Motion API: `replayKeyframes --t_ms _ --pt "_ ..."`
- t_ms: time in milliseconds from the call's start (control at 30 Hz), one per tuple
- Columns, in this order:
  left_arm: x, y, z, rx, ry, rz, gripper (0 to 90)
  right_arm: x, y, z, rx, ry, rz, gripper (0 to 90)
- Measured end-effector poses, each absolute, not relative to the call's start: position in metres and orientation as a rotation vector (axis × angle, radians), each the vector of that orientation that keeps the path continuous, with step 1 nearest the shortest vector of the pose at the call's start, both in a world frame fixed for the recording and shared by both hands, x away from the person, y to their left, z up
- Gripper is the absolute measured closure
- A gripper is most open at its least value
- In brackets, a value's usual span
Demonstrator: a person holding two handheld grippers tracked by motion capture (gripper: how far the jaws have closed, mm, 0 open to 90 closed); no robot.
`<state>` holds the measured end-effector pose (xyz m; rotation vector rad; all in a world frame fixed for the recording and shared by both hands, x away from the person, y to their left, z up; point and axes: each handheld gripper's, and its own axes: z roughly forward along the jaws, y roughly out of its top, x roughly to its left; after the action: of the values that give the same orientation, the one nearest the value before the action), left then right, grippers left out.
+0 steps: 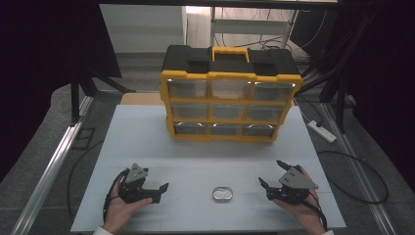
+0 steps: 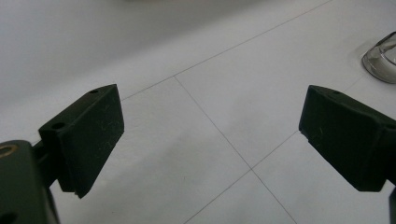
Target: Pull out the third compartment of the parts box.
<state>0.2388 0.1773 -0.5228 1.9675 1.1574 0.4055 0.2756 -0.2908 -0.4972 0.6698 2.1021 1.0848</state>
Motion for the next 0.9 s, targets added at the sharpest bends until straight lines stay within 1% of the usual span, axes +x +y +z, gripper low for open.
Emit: replayKeyframes --t_ms 900 --pt "0.2389 0.1751 -0.5237 1.985 1.141 0.411 7.2 0.2714 -0.2825 -0.4975 0.507 2.064 0.948 15.7"
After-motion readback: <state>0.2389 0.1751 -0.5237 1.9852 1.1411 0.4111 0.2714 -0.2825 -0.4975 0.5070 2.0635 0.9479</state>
